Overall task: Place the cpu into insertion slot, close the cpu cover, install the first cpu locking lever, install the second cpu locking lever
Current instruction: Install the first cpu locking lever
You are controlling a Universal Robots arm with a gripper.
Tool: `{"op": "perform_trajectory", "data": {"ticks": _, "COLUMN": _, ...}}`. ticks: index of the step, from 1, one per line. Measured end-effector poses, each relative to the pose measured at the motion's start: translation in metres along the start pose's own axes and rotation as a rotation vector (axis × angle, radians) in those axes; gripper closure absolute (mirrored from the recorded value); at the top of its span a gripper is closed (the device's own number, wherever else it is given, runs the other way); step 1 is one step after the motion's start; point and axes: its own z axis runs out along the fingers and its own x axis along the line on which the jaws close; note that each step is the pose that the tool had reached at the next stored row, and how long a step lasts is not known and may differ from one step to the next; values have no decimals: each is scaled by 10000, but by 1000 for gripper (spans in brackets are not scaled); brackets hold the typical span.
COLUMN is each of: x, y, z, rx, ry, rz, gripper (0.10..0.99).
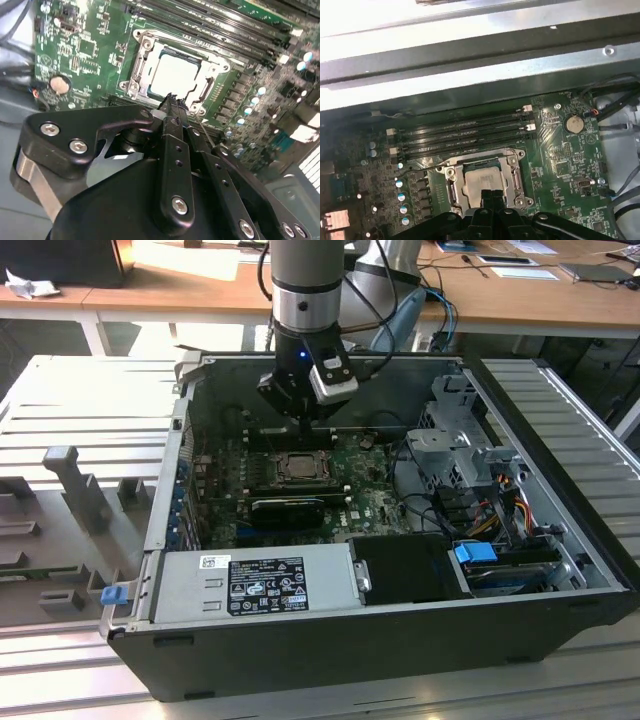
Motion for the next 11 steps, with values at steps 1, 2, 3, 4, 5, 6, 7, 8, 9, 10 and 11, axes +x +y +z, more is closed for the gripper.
{"op": "perform_trajectory", "data": {"ticks": 1, "x": 0, "y": 0, "z": 0, "rx": -15, "ry": 16, "rz": -390, "gripper": 980}}
{"op": "perform_trajectory", "data": {"ticks": 2, "x": 0, "y": 0, "z": 0, "rx": -27, "ry": 29, "rz": -715, "gripper": 980}}
{"op": "perform_trajectory", "data": {"ticks": 3, "x": 0, "y": 0, "z": 0, "rx": -35, "ry": 39, "rz": -957, "gripper": 980}}
{"op": "perform_trajectory", "data": {"ticks": 4, "x": 0, "y": 0, "z": 0, "rx": -41, "ry": 46, "rz": -1130, "gripper": 980}}
{"op": "perform_trajectory", "data": {"ticks": 5, "x": 0, "y": 0, "z": 1, "rx": -49, "ry": 53, "rz": -1329, "gripper": 980}}
{"op": "perform_trajectory", "data": {"ticks": 6, "x": 9, "y": -2, "z": 2, "rx": -51, "ry": 55, "rz": -1363, "gripper": 980}}
{"op": "perform_trajectory", "data": {"ticks": 7, "x": 40, "y": -7, "z": 4, "rx": -50, "ry": 55, "rz": -1364, "gripper": 980}}
{"op": "perform_trajectory", "data": {"ticks": 8, "x": 94, "y": -15, "z": 9, "rx": -50, "ry": 55, "rz": -1361, "gripper": 980}}
{"op": "perform_trajectory", "data": {"ticks": 9, "x": 123, "y": -20, "z": 13, "rx": -50, "ry": 55, "rz": -1362, "gripper": 980}}
{"op": "perform_trajectory", "data": {"ticks": 10, "x": 148, "y": -23, "z": 19, "rx": -51, "ry": 55, "rz": -1362, "gripper": 980}}
{"op": "perform_trajectory", "data": {"ticks": 11, "x": 181, "y": -29, "z": 30, "rx": -57, "ry": 56, "rz": -1358, "gripper": 980}}
